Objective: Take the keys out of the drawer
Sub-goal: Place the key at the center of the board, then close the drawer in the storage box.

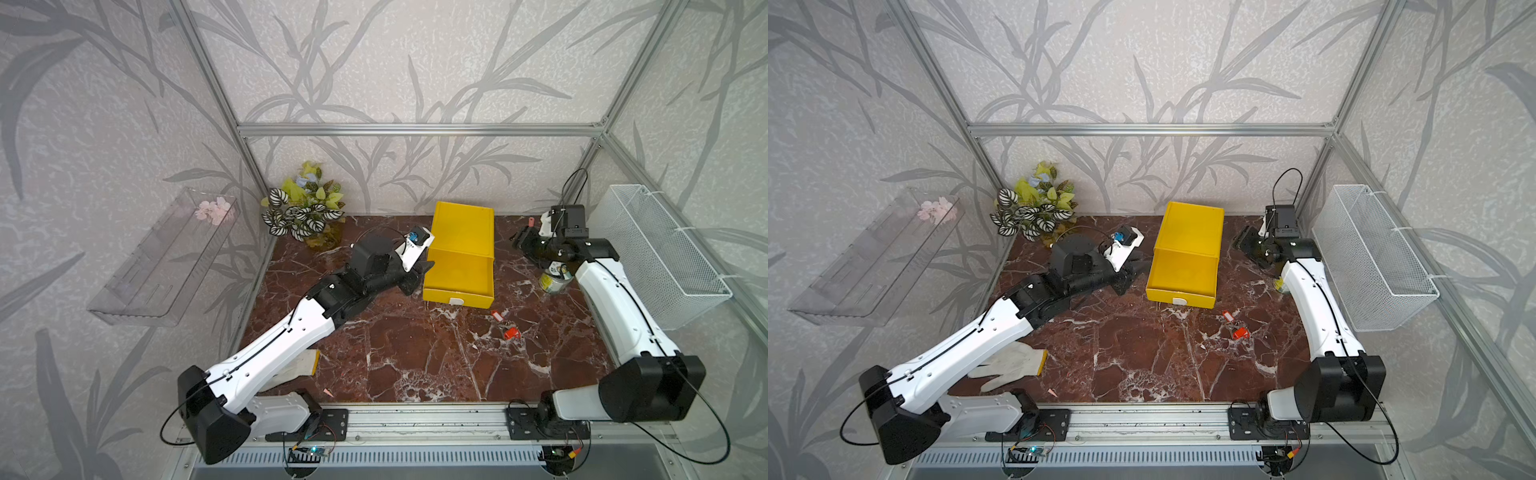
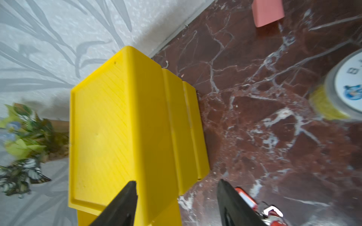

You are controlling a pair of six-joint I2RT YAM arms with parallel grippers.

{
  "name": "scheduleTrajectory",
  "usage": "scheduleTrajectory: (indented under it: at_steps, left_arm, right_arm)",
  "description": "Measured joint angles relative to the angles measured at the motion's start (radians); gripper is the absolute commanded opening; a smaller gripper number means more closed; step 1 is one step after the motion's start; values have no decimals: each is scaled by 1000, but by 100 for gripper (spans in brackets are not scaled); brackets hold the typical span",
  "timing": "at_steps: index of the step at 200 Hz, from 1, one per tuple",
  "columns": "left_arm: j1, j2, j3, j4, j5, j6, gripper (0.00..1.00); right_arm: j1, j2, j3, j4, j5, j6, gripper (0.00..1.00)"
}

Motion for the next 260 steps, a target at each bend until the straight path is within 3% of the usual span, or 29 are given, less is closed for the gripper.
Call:
scheduleTrajectory:
  at_steps: [32,58,89,135,260]
  left_arm:
    - [-26,-11,-97,25,6,-93,27]
    - [-89,-82,-261,84,9,-128,24]
    - [-147,-146,-389,118,3,-172,13]
    - [-172,-111,-423,171,-40,-216,9]
    - [-173,203,-388,445,-31,-208,5]
  right_arm:
    - [47,0,-29,124,0,-1,71]
    - [61,1,-65,184,-1,-2,71]
    - [64,24,-69,207,-9,-2,71]
    - [84,81,-69,241,-24,-2,71]
    - [104,50,-181,343,-53,2,71]
